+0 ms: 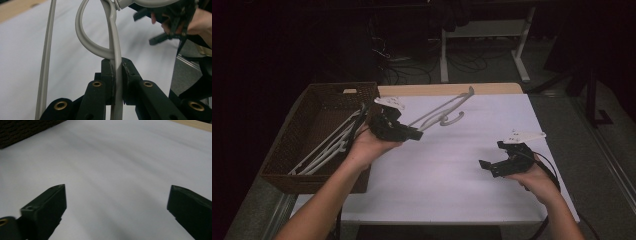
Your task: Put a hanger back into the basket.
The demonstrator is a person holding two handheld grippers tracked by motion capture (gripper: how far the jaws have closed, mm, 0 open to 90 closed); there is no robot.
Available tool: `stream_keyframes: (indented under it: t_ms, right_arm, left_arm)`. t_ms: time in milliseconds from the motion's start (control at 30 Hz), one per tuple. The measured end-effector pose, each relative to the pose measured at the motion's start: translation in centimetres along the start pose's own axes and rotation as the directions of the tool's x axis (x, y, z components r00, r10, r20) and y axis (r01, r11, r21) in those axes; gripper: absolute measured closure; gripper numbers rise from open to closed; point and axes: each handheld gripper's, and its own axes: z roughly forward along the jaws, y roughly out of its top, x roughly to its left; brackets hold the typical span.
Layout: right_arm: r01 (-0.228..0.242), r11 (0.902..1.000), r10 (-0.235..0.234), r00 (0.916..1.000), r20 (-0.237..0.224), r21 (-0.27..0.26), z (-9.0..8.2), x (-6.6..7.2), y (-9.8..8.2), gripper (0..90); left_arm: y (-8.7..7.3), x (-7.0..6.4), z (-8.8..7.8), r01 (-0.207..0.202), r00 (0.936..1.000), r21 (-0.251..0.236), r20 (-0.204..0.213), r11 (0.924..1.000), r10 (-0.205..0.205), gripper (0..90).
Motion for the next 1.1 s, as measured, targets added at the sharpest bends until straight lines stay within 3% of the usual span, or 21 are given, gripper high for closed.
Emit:
stream_keyframes:
  t_ms: [100, 200, 300, 400, 600, 767, 1100]
  right_arm:
    - [0.001, 1.0000, -0.001, 1.0000, -0.002, 0.001, 0.0, 0.3, -0.5, 0.0]
    - [0.001, 1.0000, -0.001, 1.0000, -0.008, 0.009, 0.2, 0.5, -0.9, 0.0]
    - [0.017, 0.9996, -0.017, 0.9998, -0.005, 0.024, 0.6, 0.7, -1.0, 0.0]
    - [0.025, 0.9992, -0.025, 0.9997, 0.001, 0.031, 0.8, 0.6, -1.0, 0.0]
    - [0.018, 0.9989, -0.019, 0.9997, 0.018, 0.043, 1.0, 0.3, -1.2, 0.0]
    - [0.011, 0.9989, -0.012, 0.9995, 0.030, 0.045, 1.0, 0.1, -1.3, 0.0]
    - [-0.003, 0.9989, 0.000, 0.9987, 0.051, 0.046, 1.0, -0.4, -1.4, 0.0]
  left_arm:
    - [0.3, 0.6, -2.1, -0.002, 0.9999, -0.008, -0.015, 1.0000, 0.001, 81.9]
    - [0.3, 1.4, -4.5, -0.004, 0.9984, -0.017, -0.057, 0.9998, 0.003, 82.0]
    - [-0.2, 2.5, -7.0, 0.009, 0.9946, -0.037, -0.103, 0.9993, -0.013, 82.0]
    - [-1.1, 3.7, -9.2, 0.024, 0.9928, -0.058, -0.116, 0.9980, -0.030, 82.0]
    - [-3.8, 5.7, -13.1, 0.049, 0.9839, -0.089, -0.167, 0.9948, -0.063, 82.0]
    - [-6.6, 7.1, -15.3, 0.069, 0.9738, -0.088, -0.210, 0.9938, -0.086, 81.9]
    - [-12.1, 9.3, -17.7, 0.140, 0.9517, -0.098, -0.262, 0.9853, -0.161, 82.0]
